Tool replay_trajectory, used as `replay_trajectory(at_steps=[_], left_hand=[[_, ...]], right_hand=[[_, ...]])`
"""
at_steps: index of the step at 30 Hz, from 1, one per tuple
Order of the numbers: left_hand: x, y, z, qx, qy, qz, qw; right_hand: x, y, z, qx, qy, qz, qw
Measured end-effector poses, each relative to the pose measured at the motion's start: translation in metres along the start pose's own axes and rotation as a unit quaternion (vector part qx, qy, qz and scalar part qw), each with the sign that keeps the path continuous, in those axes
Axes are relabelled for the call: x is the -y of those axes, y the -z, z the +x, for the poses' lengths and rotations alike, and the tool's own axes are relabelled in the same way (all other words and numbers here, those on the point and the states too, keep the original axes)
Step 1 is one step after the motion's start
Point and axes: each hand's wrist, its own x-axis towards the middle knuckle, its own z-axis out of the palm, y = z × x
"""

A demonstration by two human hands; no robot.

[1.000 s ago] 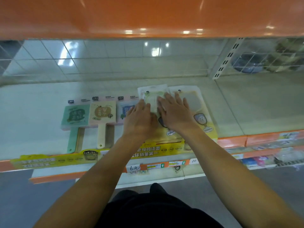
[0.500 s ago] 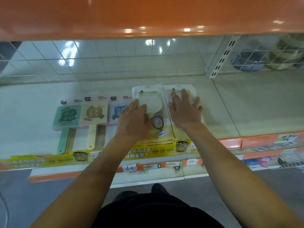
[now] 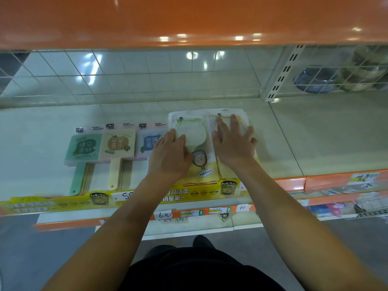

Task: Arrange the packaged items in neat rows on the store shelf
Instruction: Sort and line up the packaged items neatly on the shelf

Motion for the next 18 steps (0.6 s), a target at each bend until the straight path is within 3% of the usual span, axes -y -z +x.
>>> replay_trajectory(at_steps=[14,18], left_hand=[[0.004,-0.002,-0.005,-0.038,0.007,-0.013,0.999],[0.025,0.012,-0.014,-0.069,0.002,0.004,0.998]], right_hand=[[0.007,0.009,-0.007,0.008,0.002,-0.018,1.000],[0.043,0.015,-0.019,-0.002,0.062,0.027,0.998]])
